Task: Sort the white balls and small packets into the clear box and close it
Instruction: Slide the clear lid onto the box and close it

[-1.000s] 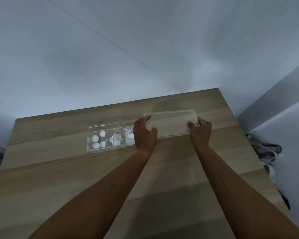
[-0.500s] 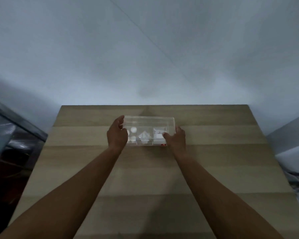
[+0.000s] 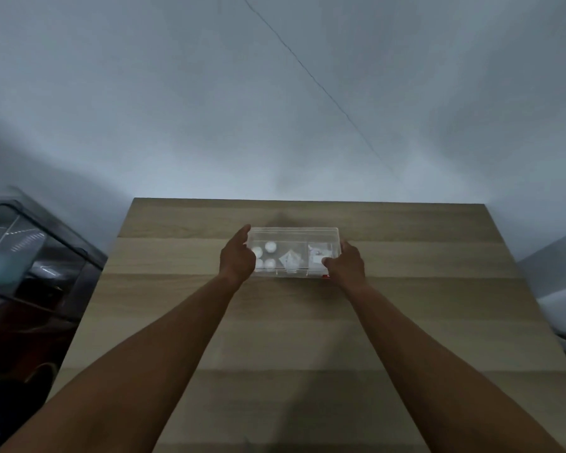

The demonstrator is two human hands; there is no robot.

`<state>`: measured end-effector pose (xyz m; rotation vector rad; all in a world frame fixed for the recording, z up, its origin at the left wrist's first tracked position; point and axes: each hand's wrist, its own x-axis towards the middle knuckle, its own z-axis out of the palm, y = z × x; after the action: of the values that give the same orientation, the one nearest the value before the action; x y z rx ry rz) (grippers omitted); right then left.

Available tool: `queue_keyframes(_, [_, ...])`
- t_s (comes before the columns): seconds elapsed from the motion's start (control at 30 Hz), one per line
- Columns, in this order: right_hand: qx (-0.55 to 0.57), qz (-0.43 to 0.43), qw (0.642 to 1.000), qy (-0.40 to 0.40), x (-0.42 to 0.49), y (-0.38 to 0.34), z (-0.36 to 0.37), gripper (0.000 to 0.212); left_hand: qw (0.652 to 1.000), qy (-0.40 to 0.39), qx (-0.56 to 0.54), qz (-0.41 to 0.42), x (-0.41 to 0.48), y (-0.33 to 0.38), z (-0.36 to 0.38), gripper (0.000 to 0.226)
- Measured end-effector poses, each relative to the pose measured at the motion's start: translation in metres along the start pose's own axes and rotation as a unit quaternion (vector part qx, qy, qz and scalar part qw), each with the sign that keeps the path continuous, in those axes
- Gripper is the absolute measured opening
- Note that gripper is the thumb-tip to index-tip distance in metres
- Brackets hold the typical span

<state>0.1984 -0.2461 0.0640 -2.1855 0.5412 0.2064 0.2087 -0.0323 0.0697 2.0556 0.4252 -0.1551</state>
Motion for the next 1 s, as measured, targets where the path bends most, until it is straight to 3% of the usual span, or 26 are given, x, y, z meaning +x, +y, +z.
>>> queue_keyframes(0.13, [-0.013,0.003,1.0,-0.012,0.001,0.005,-0.001,0.039,1.0,-0.012,0.003,0.011,0.003,-0.002,0.0,0.064])
queue_keyframes(0.77, [-0.076,0.017,0.996,-0.043,-0.003,0.013,0.005,0.063,0.999,-0.049,0.002,0.005,-0.001,-0.022,0.001,0.059])
queue_keyframes(1.0, [-0.122,0.019,0.989,-0.076,-0.001,0.014,0.003,0.068,0.997,-0.06,0.034,0.021,-0.004,-0.031,0.002,0.074])
